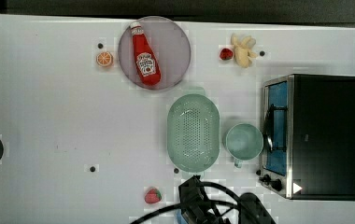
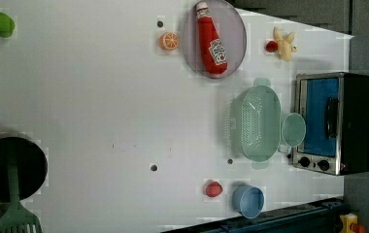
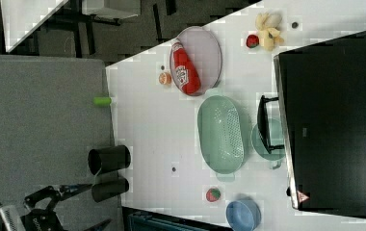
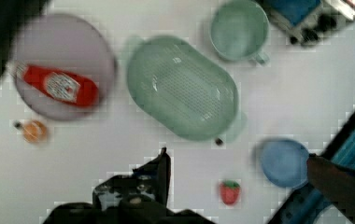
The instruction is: Drag strainer right to left.
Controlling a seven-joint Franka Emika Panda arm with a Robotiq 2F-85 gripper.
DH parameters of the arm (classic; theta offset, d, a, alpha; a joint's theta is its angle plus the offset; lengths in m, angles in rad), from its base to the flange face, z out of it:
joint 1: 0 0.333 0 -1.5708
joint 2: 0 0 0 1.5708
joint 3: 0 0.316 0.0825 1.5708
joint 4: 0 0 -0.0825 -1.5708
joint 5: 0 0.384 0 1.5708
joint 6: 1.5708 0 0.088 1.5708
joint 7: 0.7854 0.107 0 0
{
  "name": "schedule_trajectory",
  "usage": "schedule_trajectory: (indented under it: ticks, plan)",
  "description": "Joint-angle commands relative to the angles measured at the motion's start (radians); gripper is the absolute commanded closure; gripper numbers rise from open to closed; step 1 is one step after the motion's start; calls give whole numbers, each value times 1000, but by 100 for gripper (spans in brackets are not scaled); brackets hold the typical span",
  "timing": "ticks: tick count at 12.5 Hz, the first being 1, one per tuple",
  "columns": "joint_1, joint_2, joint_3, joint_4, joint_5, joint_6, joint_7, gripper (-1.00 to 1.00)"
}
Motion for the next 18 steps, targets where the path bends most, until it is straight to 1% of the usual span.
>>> schedule_trajectory:
  ticks: [1,3,5,7,9,13,15,18]
  plan:
    - [11,202,7,-155,-16,79,108,-100]
    - [11,263,14,-239,-16,202,233,-100]
    - [13,340,29,-315,-16,361,336,-100]
    - [13,435,46,-363,-16,542,427,-100]
    - [13,549,60,-359,-16,672,498,-100]
    - [13,779,67,-328,-15,883,533,-100]
    - [15,868,67,-329,-15,1001,600,-100]
    - [27,964,74,-329,-15,1108,738,-100]
